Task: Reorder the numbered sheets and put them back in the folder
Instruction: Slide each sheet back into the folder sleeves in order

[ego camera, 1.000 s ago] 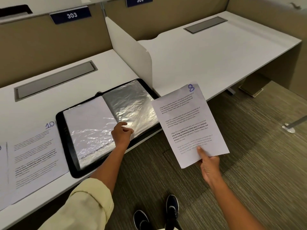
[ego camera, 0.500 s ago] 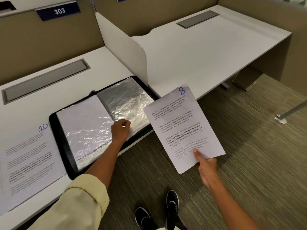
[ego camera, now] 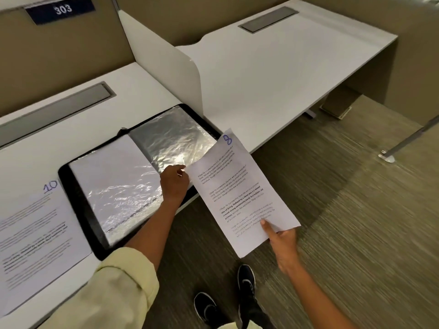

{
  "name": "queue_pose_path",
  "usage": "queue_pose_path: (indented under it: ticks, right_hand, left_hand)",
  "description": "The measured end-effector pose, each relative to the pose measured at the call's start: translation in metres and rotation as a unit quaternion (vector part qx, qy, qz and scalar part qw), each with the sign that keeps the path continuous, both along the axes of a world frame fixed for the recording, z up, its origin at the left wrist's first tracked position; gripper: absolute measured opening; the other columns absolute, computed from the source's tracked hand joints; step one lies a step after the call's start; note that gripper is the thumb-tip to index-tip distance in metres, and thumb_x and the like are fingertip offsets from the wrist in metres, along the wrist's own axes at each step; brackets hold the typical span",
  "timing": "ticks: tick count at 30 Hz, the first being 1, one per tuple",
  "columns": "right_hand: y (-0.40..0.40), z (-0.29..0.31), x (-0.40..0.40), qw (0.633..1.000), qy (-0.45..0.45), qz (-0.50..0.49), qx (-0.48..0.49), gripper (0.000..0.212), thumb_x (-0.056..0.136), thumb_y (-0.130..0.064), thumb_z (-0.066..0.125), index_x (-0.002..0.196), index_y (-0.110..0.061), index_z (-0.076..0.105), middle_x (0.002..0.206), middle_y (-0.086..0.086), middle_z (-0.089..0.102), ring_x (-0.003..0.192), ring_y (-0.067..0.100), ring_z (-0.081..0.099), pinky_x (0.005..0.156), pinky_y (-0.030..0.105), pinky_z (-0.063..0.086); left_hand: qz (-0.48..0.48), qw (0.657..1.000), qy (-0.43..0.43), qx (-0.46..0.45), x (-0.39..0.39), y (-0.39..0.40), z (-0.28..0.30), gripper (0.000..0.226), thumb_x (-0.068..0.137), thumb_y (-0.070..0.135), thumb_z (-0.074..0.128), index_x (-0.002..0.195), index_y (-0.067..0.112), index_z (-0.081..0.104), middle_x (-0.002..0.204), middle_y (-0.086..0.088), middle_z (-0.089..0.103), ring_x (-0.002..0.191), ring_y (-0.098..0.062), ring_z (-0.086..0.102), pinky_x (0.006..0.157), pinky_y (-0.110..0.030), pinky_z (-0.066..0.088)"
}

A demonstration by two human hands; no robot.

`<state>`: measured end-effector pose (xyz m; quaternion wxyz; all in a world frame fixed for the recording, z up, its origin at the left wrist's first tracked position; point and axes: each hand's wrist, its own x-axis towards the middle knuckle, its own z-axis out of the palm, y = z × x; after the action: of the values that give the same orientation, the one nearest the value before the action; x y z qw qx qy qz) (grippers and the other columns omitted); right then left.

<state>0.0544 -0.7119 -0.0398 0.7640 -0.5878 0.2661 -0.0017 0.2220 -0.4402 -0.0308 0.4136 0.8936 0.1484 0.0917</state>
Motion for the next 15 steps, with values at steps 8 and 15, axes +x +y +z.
queue_pose_path:
  ticks: [8,15]
  right_hand:
    - [0.008,0.004,-0.006,1.000,-0.004,-0.014,-0.017,0.041,0.087,0.005,0.070,0.118,-0.021,0.062,0.114,-0.001,0.073,0.105,0.010,0.070,0.090,0.029,0.058]
    - [0.017,0.015,-0.012,0.999,-0.007,0.016,-0.031,0.042,0.086,0.007,0.070,0.112,-0.025,0.062,0.101,-0.013,0.076,0.099,0.003,0.070,0.080,0.019,0.057]
  left_hand:
    - [0.017,0.999,-0.034,-0.017,-0.005,0.002,-0.003,0.023,0.090,0.004,0.063,0.111,0.004,0.073,0.110,-0.010,0.072,0.095,-0.021,0.067,0.085,-0.015,0.039]
    - [-0.033,0.998,-0.057,0.005,-0.005,0.001,-0.007,0.012,0.088,0.009,0.067,0.097,0.008,0.075,0.093,-0.008,0.068,0.084,-0.021,0.062,0.075,-0.017,0.035]
